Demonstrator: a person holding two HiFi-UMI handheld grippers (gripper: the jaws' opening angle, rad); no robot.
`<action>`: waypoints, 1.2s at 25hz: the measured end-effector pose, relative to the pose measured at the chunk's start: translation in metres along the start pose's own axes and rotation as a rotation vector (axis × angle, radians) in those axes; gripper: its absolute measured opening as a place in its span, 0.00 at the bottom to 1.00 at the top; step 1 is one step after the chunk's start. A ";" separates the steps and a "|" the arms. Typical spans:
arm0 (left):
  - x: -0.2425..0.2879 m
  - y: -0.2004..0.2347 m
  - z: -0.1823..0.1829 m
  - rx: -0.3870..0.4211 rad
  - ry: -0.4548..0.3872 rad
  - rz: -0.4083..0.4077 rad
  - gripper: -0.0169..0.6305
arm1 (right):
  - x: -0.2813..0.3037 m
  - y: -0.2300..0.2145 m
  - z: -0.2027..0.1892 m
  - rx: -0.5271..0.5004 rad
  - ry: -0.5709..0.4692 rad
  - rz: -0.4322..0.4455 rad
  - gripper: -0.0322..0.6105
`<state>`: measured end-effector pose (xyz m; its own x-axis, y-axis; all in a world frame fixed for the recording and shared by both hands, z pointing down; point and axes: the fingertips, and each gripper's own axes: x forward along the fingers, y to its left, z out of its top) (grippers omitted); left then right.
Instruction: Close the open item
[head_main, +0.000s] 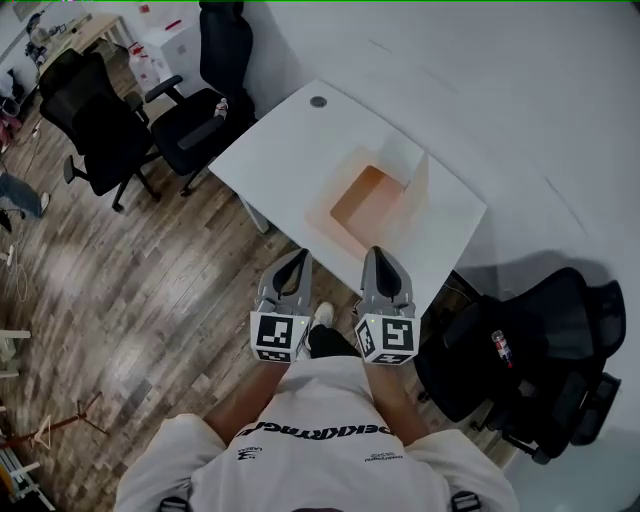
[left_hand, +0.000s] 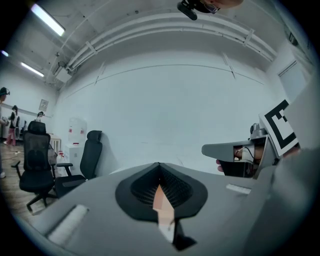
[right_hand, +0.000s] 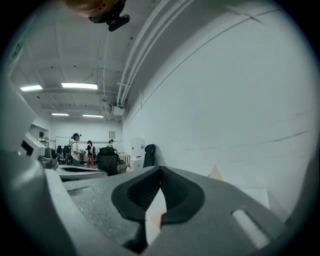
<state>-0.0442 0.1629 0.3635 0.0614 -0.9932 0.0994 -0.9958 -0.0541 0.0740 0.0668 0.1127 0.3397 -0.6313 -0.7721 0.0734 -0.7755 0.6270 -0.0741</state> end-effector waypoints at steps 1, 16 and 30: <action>0.008 0.000 -0.001 0.008 0.004 -0.013 0.02 | 0.004 -0.007 -0.001 -0.003 -0.004 -0.016 0.04; 0.142 0.022 0.018 0.061 0.030 -0.117 0.02 | 0.101 -0.100 0.015 0.048 -0.028 -0.168 0.04; 0.187 0.018 0.014 0.042 0.072 -0.183 0.02 | 0.116 -0.137 -0.008 0.108 0.043 -0.252 0.04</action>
<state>-0.0514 -0.0254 0.3693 0.2451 -0.9564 0.1586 -0.9694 -0.2391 0.0562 0.0995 -0.0621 0.3662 -0.4200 -0.8958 0.1451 -0.9040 0.3991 -0.1531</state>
